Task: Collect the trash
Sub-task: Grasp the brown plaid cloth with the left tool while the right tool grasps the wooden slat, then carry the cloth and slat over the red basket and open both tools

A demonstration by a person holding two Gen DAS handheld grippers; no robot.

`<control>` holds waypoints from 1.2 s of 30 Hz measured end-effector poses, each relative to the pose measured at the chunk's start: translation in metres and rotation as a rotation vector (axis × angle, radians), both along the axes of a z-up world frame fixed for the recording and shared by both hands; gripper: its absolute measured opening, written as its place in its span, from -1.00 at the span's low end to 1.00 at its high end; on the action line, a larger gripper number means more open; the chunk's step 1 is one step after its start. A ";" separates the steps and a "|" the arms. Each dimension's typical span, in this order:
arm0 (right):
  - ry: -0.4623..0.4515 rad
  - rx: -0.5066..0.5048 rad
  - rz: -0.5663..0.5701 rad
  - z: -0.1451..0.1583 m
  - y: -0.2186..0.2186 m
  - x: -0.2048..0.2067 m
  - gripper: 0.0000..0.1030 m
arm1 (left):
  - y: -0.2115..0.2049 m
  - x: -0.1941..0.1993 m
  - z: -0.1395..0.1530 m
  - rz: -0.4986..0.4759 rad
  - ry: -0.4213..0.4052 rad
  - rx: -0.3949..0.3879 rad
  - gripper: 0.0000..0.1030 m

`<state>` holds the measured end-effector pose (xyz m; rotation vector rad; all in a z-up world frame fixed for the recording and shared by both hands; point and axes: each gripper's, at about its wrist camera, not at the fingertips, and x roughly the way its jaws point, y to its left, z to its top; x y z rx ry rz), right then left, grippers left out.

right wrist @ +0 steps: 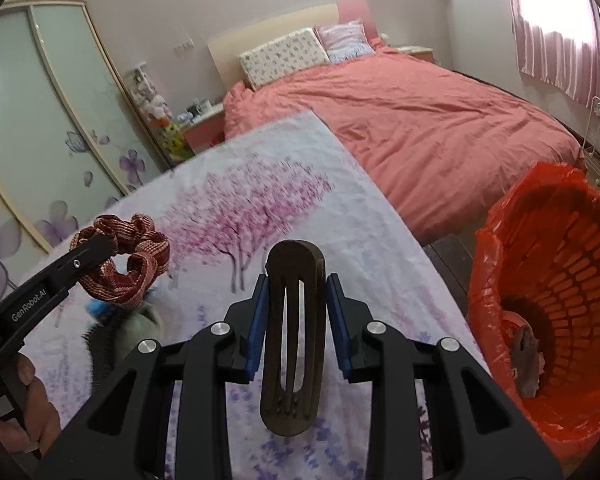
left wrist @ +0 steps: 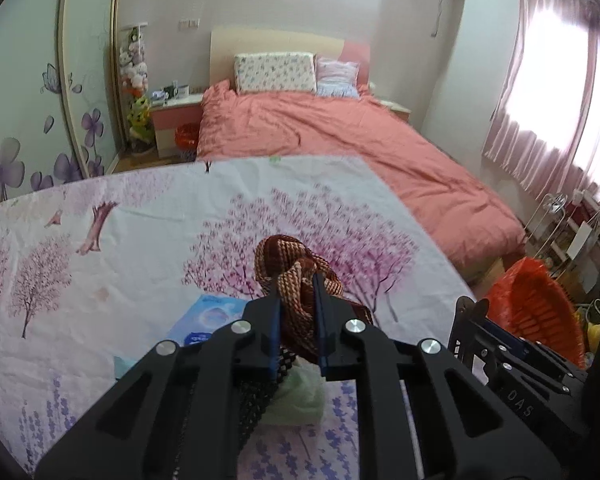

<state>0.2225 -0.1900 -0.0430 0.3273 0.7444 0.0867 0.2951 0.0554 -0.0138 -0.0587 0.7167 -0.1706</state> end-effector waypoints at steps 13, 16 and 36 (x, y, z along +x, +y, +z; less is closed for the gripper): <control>-0.075 0.004 -0.018 0.037 -0.010 -0.019 -0.43 | -0.018 -0.038 0.048 -0.053 -0.096 -0.007 -0.72; -0.088 0.002 -0.049 0.043 -0.024 -0.026 -0.43 | -0.031 -0.046 0.057 -0.083 -0.114 -0.016 -0.72; -0.186 0.056 -0.325 0.056 -0.156 -0.077 -0.43 | -0.181 -0.097 0.071 -0.415 -0.144 -0.106 -0.72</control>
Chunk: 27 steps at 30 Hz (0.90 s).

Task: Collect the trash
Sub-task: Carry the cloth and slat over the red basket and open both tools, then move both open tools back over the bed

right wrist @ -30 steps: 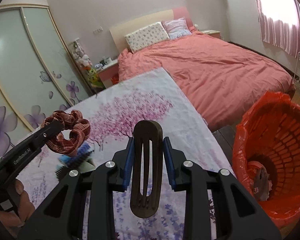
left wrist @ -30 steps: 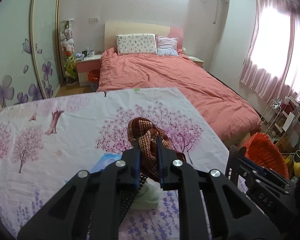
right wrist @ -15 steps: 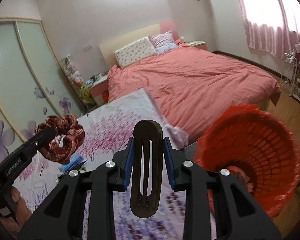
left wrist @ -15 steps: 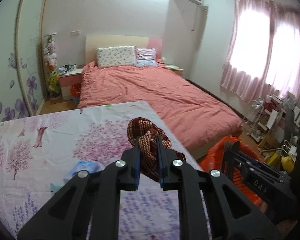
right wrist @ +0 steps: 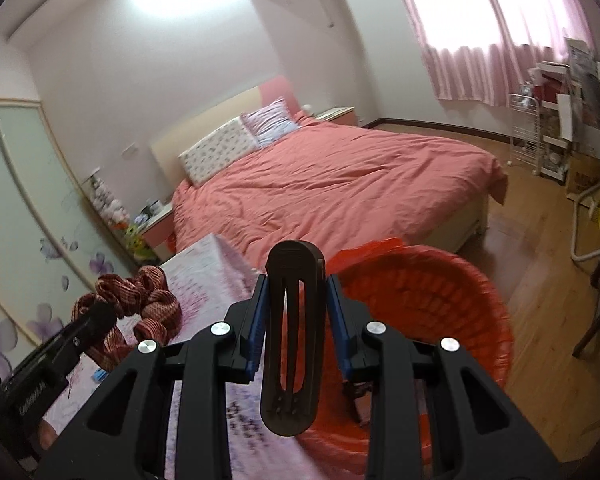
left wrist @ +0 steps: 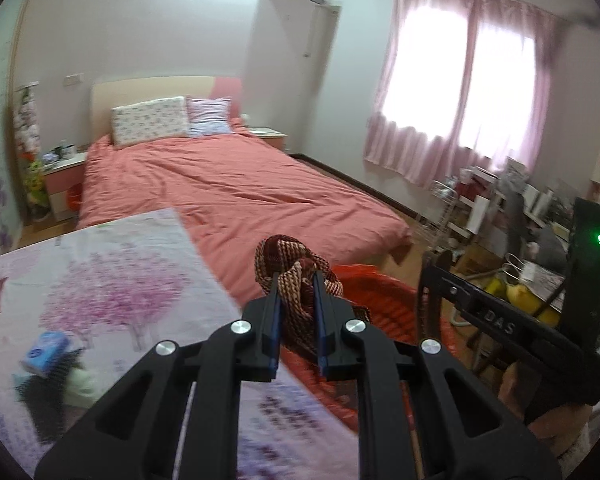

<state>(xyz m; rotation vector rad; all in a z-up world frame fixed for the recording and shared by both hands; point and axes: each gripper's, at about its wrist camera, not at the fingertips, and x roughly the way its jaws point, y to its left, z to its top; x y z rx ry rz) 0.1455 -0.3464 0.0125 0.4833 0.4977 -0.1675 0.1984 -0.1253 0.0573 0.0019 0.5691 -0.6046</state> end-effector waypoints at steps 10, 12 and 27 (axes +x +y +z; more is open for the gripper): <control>0.025 0.043 -0.060 -0.023 -0.038 0.000 -0.43 | -0.070 0.003 -0.036 -0.102 0.064 0.033 -0.61; 0.045 0.058 -0.057 -0.030 -0.045 0.004 -0.42 | -0.077 0.008 -0.047 -0.104 0.090 0.045 -0.52; 0.087 -0.054 -0.076 -0.037 -0.026 -0.006 0.35 | -0.026 0.018 -0.085 0.102 0.023 0.230 0.48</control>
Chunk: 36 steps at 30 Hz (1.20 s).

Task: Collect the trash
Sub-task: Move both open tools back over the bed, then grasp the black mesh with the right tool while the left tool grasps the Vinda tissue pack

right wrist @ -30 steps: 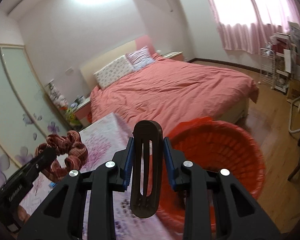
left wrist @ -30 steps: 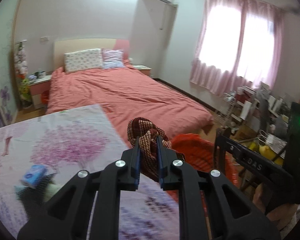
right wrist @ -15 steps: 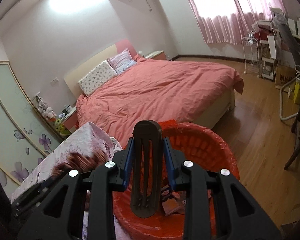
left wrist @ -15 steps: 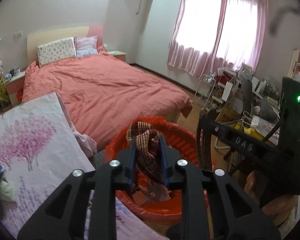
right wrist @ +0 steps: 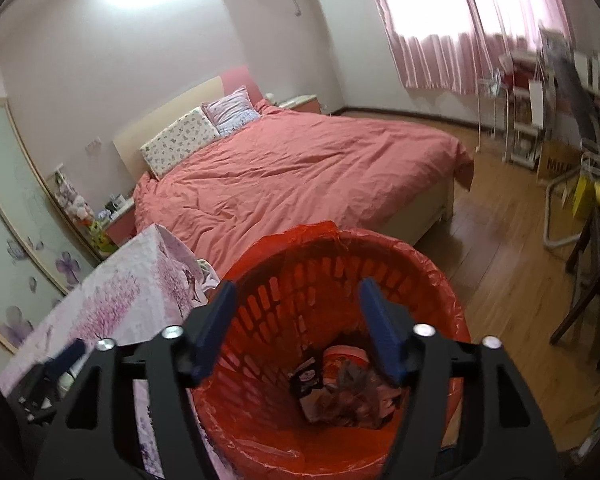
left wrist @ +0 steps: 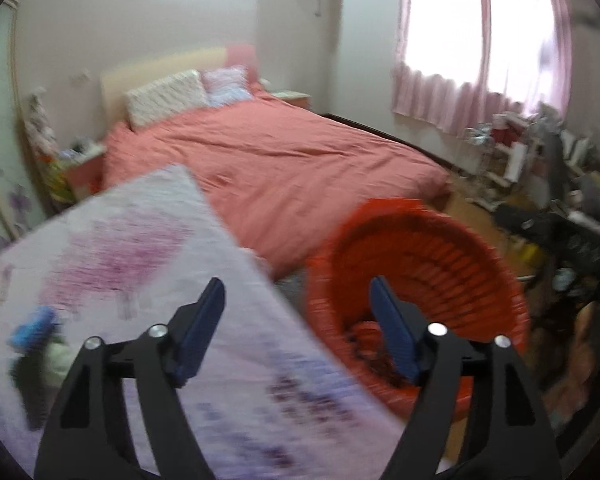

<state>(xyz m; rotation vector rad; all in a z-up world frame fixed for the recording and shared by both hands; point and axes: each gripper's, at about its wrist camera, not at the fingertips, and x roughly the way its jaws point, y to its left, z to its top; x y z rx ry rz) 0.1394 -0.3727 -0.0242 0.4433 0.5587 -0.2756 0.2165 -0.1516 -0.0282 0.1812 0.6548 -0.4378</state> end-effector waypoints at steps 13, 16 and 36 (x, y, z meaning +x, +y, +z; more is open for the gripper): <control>0.020 -0.101 0.186 0.003 0.085 0.016 0.45 | 0.152 0.000 -0.015 0.241 0.034 0.058 0.48; 0.022 -0.098 0.248 0.003 0.110 0.020 0.45 | 0.196 -0.004 -0.013 0.314 0.027 0.053 0.48; 0.127 -0.044 0.768 -0.021 0.316 0.057 -0.27 | 0.381 -0.010 -0.019 0.699 0.059 -0.009 0.48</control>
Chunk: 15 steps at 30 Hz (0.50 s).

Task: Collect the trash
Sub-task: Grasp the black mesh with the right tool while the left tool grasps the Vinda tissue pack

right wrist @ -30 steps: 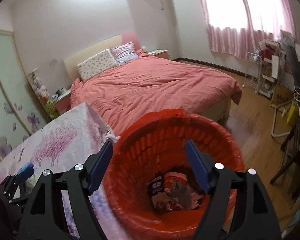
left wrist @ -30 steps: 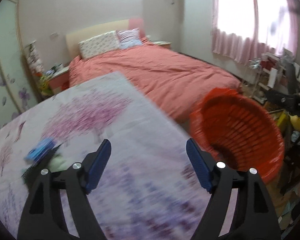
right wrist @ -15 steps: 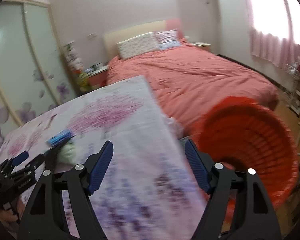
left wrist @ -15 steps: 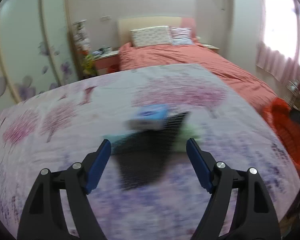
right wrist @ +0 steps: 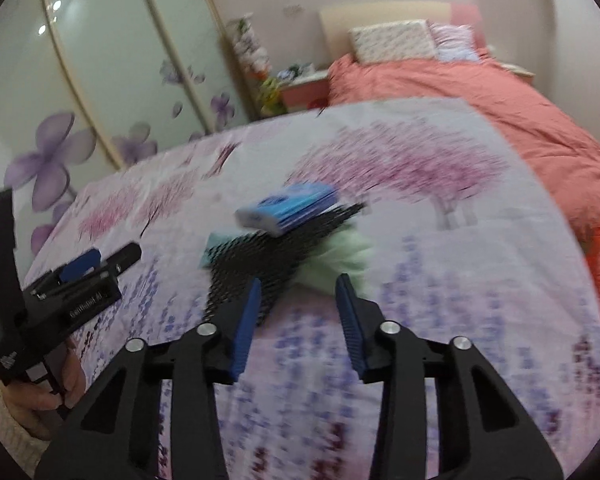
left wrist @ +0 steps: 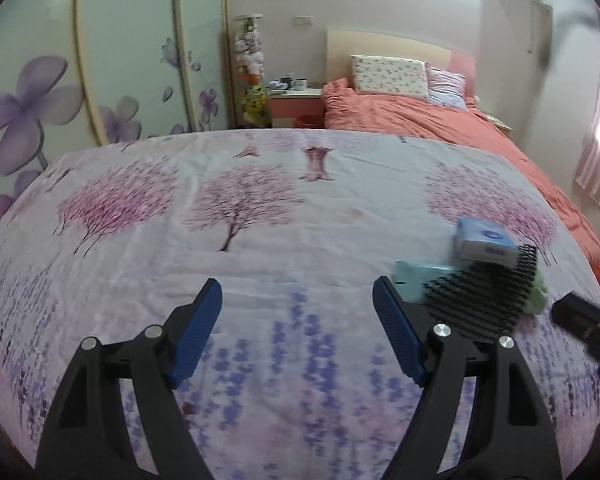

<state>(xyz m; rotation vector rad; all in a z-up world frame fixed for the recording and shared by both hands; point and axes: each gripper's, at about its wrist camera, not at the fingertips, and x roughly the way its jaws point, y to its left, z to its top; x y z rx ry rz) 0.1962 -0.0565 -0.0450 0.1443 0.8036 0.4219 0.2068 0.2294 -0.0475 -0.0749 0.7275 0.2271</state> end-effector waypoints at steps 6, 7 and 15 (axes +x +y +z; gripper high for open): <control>0.065 -0.013 0.022 -0.013 0.026 0.013 -0.50 | 0.012 -0.002 -0.006 0.016 0.012 -0.017 0.48; 0.073 -0.012 0.020 -0.014 0.028 0.015 -0.61 | 0.013 -0.003 -0.007 0.017 0.013 -0.019 0.48; 0.013 0.002 0.019 -0.004 0.021 0.011 -0.89 | 0.007 0.000 -0.010 0.006 0.023 -0.022 0.48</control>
